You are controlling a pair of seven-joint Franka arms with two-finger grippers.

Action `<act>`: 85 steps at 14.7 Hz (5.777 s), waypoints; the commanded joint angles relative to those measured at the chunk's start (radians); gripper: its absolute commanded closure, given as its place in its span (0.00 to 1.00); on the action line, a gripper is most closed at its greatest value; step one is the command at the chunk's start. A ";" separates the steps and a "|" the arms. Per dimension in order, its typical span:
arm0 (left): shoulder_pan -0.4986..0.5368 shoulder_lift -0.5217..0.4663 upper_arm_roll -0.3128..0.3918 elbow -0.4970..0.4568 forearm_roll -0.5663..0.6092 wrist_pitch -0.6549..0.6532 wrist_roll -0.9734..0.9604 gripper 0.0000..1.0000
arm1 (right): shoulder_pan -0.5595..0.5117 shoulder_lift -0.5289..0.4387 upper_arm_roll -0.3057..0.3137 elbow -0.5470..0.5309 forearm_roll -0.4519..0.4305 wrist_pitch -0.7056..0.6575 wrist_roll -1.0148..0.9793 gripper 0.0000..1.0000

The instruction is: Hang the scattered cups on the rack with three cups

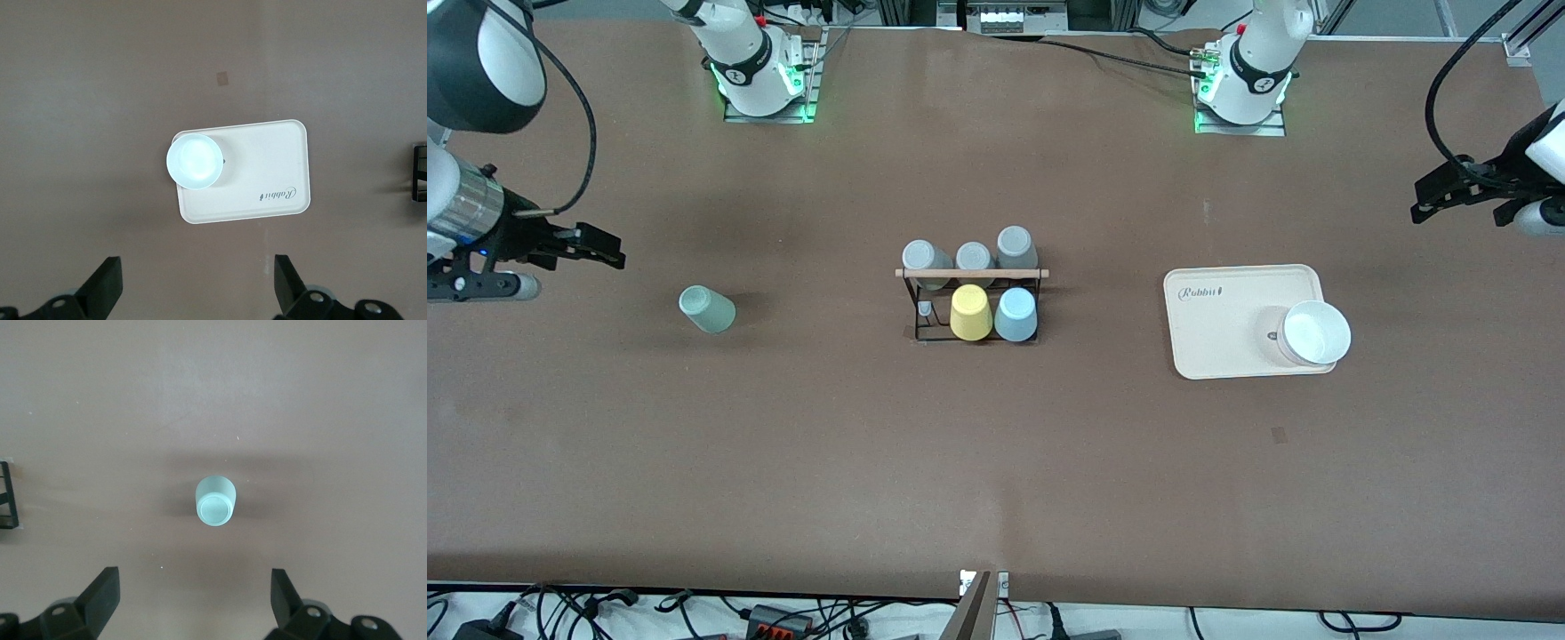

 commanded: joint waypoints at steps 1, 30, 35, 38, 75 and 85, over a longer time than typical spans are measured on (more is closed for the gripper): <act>0.001 -0.023 0.016 -0.022 -0.017 0.003 0.029 0.00 | 0.004 0.079 0.003 0.004 0.001 0.016 -0.002 0.00; 0.009 -0.003 0.016 0.021 -0.019 0.039 -0.014 0.00 | -0.005 0.260 -0.002 -0.360 0.000 0.522 -0.002 0.54; 0.009 -0.003 0.016 0.021 -0.017 0.040 -0.014 0.00 | 0.003 0.238 0.007 -0.203 0.014 0.328 -0.008 0.75; 0.009 -0.005 0.016 0.022 -0.014 0.040 -0.014 0.00 | 0.006 0.249 0.091 -0.011 0.018 0.153 0.012 0.76; 0.015 -0.003 0.016 0.019 -0.016 0.040 -0.014 0.00 | 0.492 0.561 0.148 0.323 0.087 0.220 0.906 0.00; 0.015 -0.005 0.016 0.016 -0.016 0.048 -0.014 0.00 | 0.328 0.476 0.131 0.596 0.081 -0.102 0.820 0.00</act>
